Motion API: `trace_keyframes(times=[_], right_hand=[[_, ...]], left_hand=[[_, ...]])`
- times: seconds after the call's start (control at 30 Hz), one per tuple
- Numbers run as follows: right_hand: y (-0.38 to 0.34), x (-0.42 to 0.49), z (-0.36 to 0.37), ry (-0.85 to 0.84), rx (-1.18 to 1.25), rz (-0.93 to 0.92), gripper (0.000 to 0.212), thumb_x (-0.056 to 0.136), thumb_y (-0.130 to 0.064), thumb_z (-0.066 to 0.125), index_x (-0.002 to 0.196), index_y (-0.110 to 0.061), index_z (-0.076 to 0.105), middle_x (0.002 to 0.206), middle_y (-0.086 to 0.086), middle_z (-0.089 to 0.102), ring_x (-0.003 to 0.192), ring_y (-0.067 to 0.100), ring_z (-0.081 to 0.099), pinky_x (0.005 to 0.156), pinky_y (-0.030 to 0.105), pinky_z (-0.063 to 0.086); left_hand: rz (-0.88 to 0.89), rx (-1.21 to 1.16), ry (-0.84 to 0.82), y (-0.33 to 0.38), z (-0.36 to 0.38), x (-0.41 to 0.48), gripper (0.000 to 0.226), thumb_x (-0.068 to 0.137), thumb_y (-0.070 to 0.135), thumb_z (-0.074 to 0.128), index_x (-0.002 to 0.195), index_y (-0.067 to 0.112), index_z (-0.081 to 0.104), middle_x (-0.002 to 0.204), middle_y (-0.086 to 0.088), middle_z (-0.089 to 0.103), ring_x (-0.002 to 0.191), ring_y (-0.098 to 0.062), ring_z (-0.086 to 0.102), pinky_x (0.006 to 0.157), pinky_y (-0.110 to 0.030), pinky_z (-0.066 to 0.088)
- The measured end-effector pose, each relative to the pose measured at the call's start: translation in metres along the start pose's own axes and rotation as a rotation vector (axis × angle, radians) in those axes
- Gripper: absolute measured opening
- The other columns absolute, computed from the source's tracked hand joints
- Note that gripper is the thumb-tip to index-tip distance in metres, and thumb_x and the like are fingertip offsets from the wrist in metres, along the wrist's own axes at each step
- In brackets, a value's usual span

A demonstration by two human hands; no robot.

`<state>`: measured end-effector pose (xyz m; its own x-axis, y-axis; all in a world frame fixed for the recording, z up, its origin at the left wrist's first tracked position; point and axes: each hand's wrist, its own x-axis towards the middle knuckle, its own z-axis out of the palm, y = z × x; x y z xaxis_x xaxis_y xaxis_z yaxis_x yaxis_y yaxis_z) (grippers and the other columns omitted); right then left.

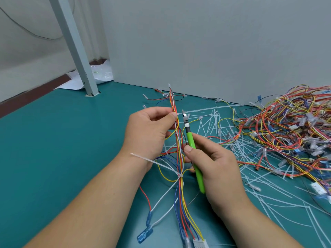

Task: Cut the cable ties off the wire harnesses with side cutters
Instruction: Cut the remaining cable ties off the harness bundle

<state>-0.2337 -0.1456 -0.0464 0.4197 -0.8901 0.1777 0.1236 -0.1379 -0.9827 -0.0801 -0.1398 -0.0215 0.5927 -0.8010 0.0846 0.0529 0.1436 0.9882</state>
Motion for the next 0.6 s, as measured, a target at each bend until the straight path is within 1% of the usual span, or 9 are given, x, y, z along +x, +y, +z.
trace_keyframes(times=[0.03, 0.1, 0.17, 0.33, 0.47, 0.6], right_hand=[[0.0002, 0.0003, -0.0003, -0.006, 0.008, 0.001, 0.024, 0.078, -0.029, 0.072, 0.1, -0.038, 0.08, 0.086, 0.012, 0.073, 0.074, 0.01, 0.062, 0.064, 0.021, 0.05], [0.0007, 0.0005, -0.0007, -0.018, 0.025, 0.003, 0.027, 0.08, -0.027, 0.072, 0.104, -0.036, 0.08, 0.083, 0.002, 0.074, 0.074, 0.008, 0.062, 0.066, 0.02, 0.051], [0.002, 0.0008, -0.001, -0.029, 0.039, 0.001, 0.029, 0.081, -0.025, 0.071, 0.108, -0.031, 0.08, 0.086, -0.004, 0.075, 0.075, 0.007, 0.063, 0.068, 0.02, 0.051], [0.0031, 0.0011, -0.0001, -0.037, 0.067, -0.002, 0.03, 0.082, -0.022, 0.07, 0.11, -0.031, 0.08, 0.084, -0.008, 0.075, 0.074, 0.004, 0.062, 0.07, 0.019, 0.051], [0.0046, 0.0015, -0.001, -0.046, 0.061, -0.006, 0.03, 0.084, -0.023, 0.068, 0.111, -0.03, 0.08, 0.081, -0.01, 0.073, 0.074, 0.006, 0.061, 0.071, 0.021, 0.051], [0.005, 0.0015, -0.0013, -0.071, 0.067, -0.018, 0.031, 0.086, -0.022, 0.067, 0.114, -0.03, 0.079, 0.08, -0.011, 0.073, 0.074, 0.004, 0.06, 0.072, 0.022, 0.051]], left_hand=[[-0.001, 0.001, -0.006, 0.0, 0.0003, -0.0004, 0.005, 0.089, 0.012, 0.075, 0.089, 0.017, 0.077, 0.072, 0.002, 0.075, 0.065, -0.008, 0.069, 0.061, -0.02, 0.055], [-0.003, -0.003, -0.015, 0.0, 0.0008, -0.0006, 0.007, 0.088, 0.012, 0.076, 0.087, 0.018, 0.077, 0.073, 0.001, 0.076, 0.066, -0.009, 0.069, 0.061, -0.02, 0.054], [-0.005, -0.006, -0.025, 0.0003, 0.0013, -0.001, 0.008, 0.088, 0.012, 0.076, 0.085, 0.019, 0.077, 0.074, 0.0, 0.076, 0.066, -0.01, 0.069, 0.061, -0.021, 0.055], [-0.005, -0.016, -0.046, 0.0001, 0.0026, -0.0027, 0.013, 0.088, 0.011, 0.076, 0.079, 0.021, 0.079, 0.078, -0.003, 0.077, 0.068, -0.013, 0.069, 0.062, -0.023, 0.056], [-0.015, -0.03, -0.056, 0.0, 0.0028, -0.0024, 0.015, 0.088, 0.01, 0.076, 0.078, 0.021, 0.079, 0.078, -0.004, 0.077, 0.069, -0.015, 0.07, 0.064, -0.024, 0.057], [-0.031, -0.053, -0.067, -0.0001, 0.0029, -0.0027, 0.015, 0.088, 0.008, 0.075, 0.079, 0.019, 0.078, 0.077, -0.004, 0.077, 0.068, -0.014, 0.07, 0.067, -0.025, 0.059]])
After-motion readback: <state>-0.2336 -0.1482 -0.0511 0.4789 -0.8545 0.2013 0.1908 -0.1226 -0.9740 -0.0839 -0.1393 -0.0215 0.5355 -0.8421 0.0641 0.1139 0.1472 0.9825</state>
